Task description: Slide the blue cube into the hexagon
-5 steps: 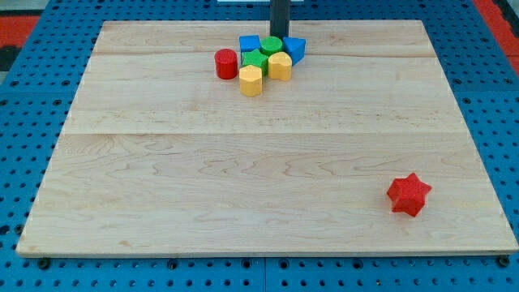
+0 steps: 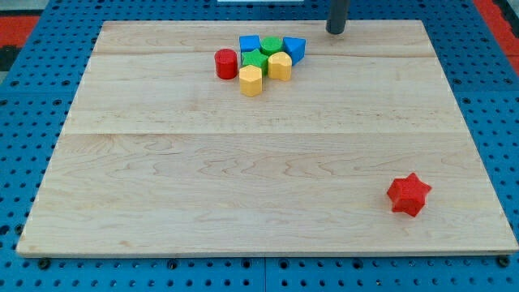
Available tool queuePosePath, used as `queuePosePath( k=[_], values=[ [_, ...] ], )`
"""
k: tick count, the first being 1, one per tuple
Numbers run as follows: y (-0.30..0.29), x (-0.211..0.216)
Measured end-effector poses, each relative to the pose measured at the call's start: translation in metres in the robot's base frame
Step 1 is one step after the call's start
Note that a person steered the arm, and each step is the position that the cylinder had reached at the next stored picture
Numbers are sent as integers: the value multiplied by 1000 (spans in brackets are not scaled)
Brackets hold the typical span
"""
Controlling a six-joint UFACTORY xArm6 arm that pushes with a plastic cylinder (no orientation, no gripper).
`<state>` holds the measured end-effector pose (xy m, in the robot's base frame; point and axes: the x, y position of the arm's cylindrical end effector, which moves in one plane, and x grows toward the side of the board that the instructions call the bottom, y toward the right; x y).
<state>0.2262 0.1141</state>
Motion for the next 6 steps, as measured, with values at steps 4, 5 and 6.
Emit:
queuePosePath(
  k=[4,5,6],
  values=[
    [-96,56],
    [-120,107],
    [-120,125]
  ],
)
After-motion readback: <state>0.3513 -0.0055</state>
